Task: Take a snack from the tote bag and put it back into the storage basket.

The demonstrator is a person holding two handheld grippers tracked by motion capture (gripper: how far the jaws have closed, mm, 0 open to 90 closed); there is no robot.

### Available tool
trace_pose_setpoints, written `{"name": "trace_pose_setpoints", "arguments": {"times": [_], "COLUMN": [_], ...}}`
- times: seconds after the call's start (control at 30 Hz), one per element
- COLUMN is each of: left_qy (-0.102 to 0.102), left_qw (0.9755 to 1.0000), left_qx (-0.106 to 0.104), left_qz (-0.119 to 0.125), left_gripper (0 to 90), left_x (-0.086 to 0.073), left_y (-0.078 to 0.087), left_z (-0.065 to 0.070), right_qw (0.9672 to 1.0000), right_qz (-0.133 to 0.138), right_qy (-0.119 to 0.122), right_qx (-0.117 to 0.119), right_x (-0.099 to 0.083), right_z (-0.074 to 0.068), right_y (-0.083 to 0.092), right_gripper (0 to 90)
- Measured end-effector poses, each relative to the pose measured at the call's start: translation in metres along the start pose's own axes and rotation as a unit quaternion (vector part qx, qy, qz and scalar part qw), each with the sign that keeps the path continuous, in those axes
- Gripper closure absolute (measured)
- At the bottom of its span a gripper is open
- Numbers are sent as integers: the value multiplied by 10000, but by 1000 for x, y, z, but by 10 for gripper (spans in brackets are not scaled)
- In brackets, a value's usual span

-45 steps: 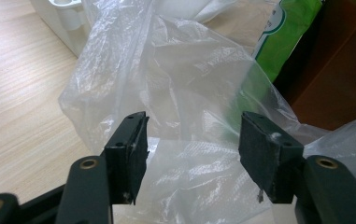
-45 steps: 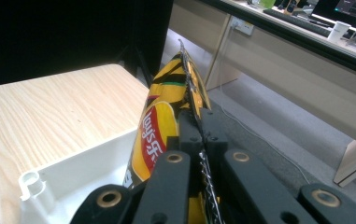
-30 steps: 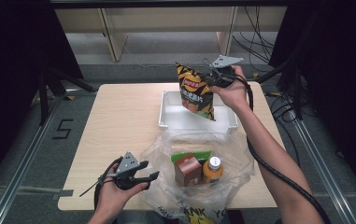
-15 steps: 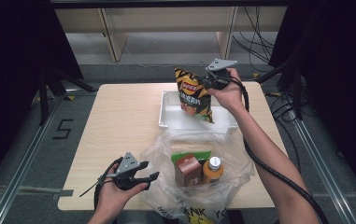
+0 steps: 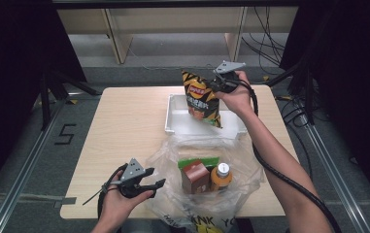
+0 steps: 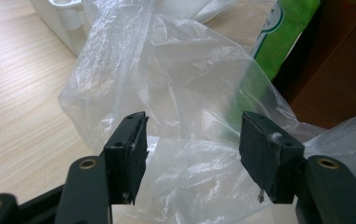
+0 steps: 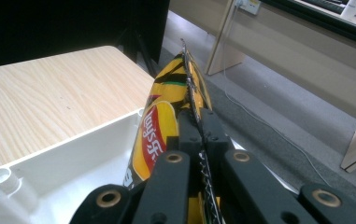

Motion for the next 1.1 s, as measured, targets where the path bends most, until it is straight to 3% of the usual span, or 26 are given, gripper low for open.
{"name": "trace_pose_setpoints", "arguments": {"times": [0.07, 0.13, 0.27, 0.33, 0.43, 0.5, 0.53, 0.57, 0.63, 0.67, 0.77, 0.87, 0.93, 0.97, 1.0, 1.03, 1.1], "left_qy": [59, -9, -19, 24, -85, -11, -98, 0, -4, -8, 17, -10, 128, 102, 107, -16, 37], "left_qw": [10000, 10000, 10000, 10000, 10000, 10000, 9999, 10000, 10000, 10000, 10000, 10000, 9999, 9999, 9999, 10000, 10000], "left_qx": [7, -8, 0, 9, -21, 2, 11, 7, -2, -6, -2, -17, -64, -49, -47, -38, -28], "left_qz": [32, 29, -12, 4, -21, -52, -55, 7, 33, 30, 16, 16, 29, -1, -1, -18, -23], "left_gripper": [415, 415, 415, 415, 415, 415, 415, 415, 415, 415, 414, 416, 416, 416, 417, 416, 416], "left_x": [0, 0, 0, 0, 0, -1, -1, 0, 0, 0, -1, -1, -1, -1, -1, 0, -1], "left_y": [0, -1, 0, 0, 1, 1, 1, 0, 0, 0, -1, -1, -2, -2, -2, -2, -2], "left_z": [1, 0, 0, 0, -2, -1, -2, 0, 0, 0, 1, 0, 2, 2, 2, 1, 2], "right_qw": [10000, 9999, 10000, 9999, 9998, 9999, 9998, 9999, 9999, 9998, 9998, 9994, 9991, 9990, 9989, 9989, 9983], "right_qz": [-55, -55, -65, -138, -157, -154, -165, -163, -152, -174, -200, -349, -368, -401, -428, -403, -481], "right_qy": [-67, -83, 29, -90, -102, -72, -79, -45, 19, -128, -74, 28, 91, -7, 10, 44, 103], "right_qx": [17, 16, 7, 42, 32, 23, 24, 11, 1, 10, -4, -47, -167, -197, -172, -224, -307], "right_x": [-2, -3, -4, -6, -7, -7, -7, -7, -7, -8, -8, -9, -10, -11, -12, -12, -16], "right_z": [-1, -1, 1, 1, 1, 2, 2, 3, 5, 3, 4, 8, 13, 12, 14, 15, 17], "right_y": [-2, -4, -7, -8, -10, -11, -12, -12, -12, -12, -13, -12, -11, -10, -9, -10, -11], "right_gripper": [900, 900, 900, 899, 899, 897, 897, 896, 896, 895, 886, 865, 846, 838, 816, 791, 725]}}
Point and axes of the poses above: each handheld gripper's, and its own axes: y roughly backward along the jaws, x roughly out of its top, z roughly to its right, the point moved 5 cm from there along -y, roughly forward along the jaws, and after that the axes turned 2 degrees about x, right-handed, at the moved point
